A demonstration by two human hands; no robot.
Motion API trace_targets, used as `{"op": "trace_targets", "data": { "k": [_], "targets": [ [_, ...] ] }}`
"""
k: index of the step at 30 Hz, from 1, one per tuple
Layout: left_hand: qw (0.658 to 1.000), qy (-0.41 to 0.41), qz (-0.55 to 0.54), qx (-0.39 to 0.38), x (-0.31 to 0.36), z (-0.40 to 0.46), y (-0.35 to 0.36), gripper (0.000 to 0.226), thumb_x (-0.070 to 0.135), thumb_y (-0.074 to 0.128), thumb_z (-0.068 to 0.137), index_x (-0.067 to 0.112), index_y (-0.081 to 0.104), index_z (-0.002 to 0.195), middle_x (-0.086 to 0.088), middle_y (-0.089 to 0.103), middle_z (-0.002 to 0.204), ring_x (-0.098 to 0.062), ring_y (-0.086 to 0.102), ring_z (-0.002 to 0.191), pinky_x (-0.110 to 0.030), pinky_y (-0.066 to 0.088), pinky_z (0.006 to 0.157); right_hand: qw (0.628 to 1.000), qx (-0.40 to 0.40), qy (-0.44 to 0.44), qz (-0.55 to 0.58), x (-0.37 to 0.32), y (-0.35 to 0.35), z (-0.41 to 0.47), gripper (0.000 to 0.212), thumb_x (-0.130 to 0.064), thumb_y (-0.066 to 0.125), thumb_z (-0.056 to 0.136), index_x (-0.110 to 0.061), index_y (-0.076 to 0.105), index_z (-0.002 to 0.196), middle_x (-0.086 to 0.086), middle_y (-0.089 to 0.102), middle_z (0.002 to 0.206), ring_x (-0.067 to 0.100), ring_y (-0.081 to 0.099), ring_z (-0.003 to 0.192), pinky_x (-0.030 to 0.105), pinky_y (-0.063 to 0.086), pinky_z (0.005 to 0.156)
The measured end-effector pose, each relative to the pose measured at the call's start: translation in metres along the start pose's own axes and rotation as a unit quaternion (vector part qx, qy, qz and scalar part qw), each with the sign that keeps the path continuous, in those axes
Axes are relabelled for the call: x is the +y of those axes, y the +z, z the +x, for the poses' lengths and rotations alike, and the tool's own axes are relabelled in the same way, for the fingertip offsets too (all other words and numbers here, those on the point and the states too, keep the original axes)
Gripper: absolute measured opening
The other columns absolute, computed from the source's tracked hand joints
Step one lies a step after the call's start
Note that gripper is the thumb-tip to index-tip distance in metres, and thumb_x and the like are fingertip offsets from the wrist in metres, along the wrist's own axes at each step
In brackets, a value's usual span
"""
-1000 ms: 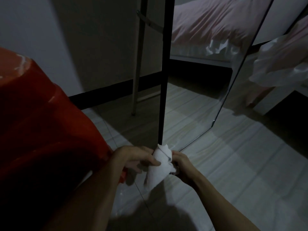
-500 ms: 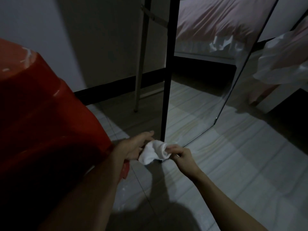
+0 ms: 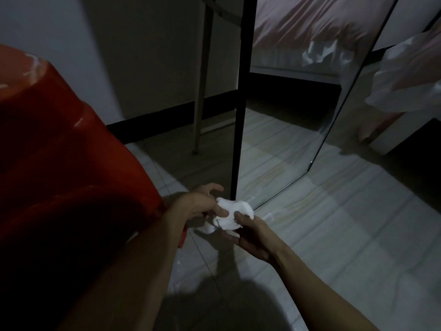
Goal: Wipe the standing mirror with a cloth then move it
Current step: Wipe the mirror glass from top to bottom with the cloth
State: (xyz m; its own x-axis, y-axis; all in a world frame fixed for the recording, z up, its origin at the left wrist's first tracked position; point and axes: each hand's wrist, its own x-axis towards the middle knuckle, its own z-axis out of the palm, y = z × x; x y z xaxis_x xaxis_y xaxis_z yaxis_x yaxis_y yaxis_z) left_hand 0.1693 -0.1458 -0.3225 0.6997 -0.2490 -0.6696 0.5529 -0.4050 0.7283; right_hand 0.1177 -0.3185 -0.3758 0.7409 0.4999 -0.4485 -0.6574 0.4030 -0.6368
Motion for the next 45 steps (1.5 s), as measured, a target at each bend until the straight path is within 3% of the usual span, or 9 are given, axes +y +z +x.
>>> {"op": "trace_targets", "data": {
  "k": [4, 8, 15, 25, 28, 32, 38, 42, 45],
  "targets": [
    [0.999, 0.020, 0.038, 0.002, 0.007, -0.002, 0.007, 0.070, 0.007, 0.070, 0.079, 0.018, 0.038, 0.140, -0.008, 0.053, 0.132, -0.019, 0.050, 0.109, -0.024, 0.043, 0.083, 0.987, 0.114, -0.066, -0.093, -0.012, -0.008, 0.001, 0.024, -0.009, 0.052, 0.088, -0.008, 0.059, 0.111, 0.015, 0.067, 0.102, 0.026, 0.065, 0.091, 0.034, 0.056, 0.076],
    [0.998, 0.020, -0.016, 0.061, 0.016, 0.000, 0.007, 0.046, 0.026, 0.059, 0.090, 0.021, 0.045, 0.133, -0.005, 0.054, 0.126, -0.019, 0.050, 0.106, -0.033, 0.039, 0.089, 0.959, 0.165, -0.156, -0.172, -0.045, -0.005, -0.006, 0.031, -0.018, 0.048, 0.067, 0.000, 0.059, 0.090, 0.009, 0.065, 0.070, 0.018, 0.063, 0.060, 0.029, 0.050, 0.053],
    [0.980, 0.052, -0.111, 0.154, 0.025, 0.000, 0.001, 0.035, 0.034, 0.046, 0.097, 0.017, 0.051, 0.127, -0.004, 0.051, 0.109, -0.021, 0.052, 0.096, -0.032, 0.039, 0.086, 0.932, 0.185, -0.281, -0.132, -0.076, 0.026, -0.001, 0.012, -0.008, 0.054, 0.090, -0.006, 0.061, 0.099, 0.013, 0.067, 0.093, 0.020, 0.066, 0.083, 0.031, 0.057, 0.071],
    [0.981, 0.059, -0.140, 0.121, 0.032, -0.004, 0.008, 0.035, 0.037, 0.045, 0.096, 0.019, 0.049, 0.126, -0.005, 0.054, 0.113, -0.020, 0.054, 0.100, -0.034, 0.040, 0.089, 0.849, 0.417, -0.052, -0.321, 0.018, -0.035, 0.042, 0.026, -0.018, 0.063, 0.083, -0.003, 0.059, 0.104, 0.021, 0.064, 0.099, 0.032, 0.062, 0.085, 0.036, 0.052, 0.072],
    [0.984, 0.058, -0.133, 0.100, 0.033, -0.004, 0.013, 0.012, 0.032, 0.047, 0.096, 0.022, 0.054, 0.098, -0.002, 0.053, 0.106, -0.020, 0.053, 0.101, -0.035, 0.039, 0.091, 0.795, 0.443, 0.006, -0.414, 0.018, -0.036, 0.050, 0.031, -0.025, 0.058, 0.087, -0.002, 0.058, 0.109, 0.019, 0.063, 0.111, 0.035, 0.059, 0.104, 0.034, 0.047, 0.082],
    [0.986, 0.048, -0.121, 0.104, 0.032, 0.001, 0.015, 0.020, 0.027, 0.047, 0.096, 0.025, 0.050, 0.076, -0.002, 0.053, 0.100, -0.021, 0.052, 0.100, -0.035, 0.039, 0.091, 0.749, 0.469, 0.003, -0.468, 0.000, -0.030, 0.040, 0.031, -0.031, 0.049, 0.090, -0.007, 0.059, 0.108, 0.018, 0.063, 0.111, 0.035, 0.058, 0.104, 0.032, 0.042, 0.075],
    [0.986, 0.051, -0.109, 0.117, 0.031, 0.009, 0.013, 0.014, 0.032, 0.046, 0.095, 0.022, 0.053, 0.100, -0.003, 0.054, 0.109, -0.021, 0.055, 0.096, -0.034, 0.039, 0.089, 0.803, 0.415, -0.160, -0.396, -0.006, -0.010, 0.042, 0.004, -0.016, 0.054, 0.086, -0.014, 0.052, 0.090, 0.008, 0.058, 0.087, 0.024, 0.053, 0.082, 0.028, 0.036, 0.069],
    [0.983, 0.074, -0.099, 0.132, 0.029, 0.009, 0.018, 0.019, 0.031, 0.043, 0.097, 0.021, 0.052, 0.084, -0.004, 0.056, 0.103, -0.024, 0.055, 0.097, -0.032, 0.041, 0.083, 0.820, 0.305, 0.029, -0.484, 0.019, -0.031, 0.052, 0.009, -0.022, 0.052, 0.088, -0.018, 0.049, 0.080, 0.015, 0.057, 0.092, 0.027, 0.055, 0.082, 0.038, 0.044, 0.073],
    [0.949, 0.162, -0.128, 0.240, 0.034, 0.012, 0.019, 0.016, 0.034, 0.048, 0.091, 0.021, 0.056, 0.087, -0.003, 0.061, 0.095, -0.032, 0.058, 0.104, -0.036, 0.044, 0.083, 0.810, 0.314, 0.083, -0.489, 0.013, -0.043, 0.049, 0.017, -0.021, 0.050, 0.088, -0.021, 0.048, 0.071, 0.012, 0.055, 0.091, 0.024, 0.053, 0.074, 0.033, 0.045, 0.070]
  ]
}}
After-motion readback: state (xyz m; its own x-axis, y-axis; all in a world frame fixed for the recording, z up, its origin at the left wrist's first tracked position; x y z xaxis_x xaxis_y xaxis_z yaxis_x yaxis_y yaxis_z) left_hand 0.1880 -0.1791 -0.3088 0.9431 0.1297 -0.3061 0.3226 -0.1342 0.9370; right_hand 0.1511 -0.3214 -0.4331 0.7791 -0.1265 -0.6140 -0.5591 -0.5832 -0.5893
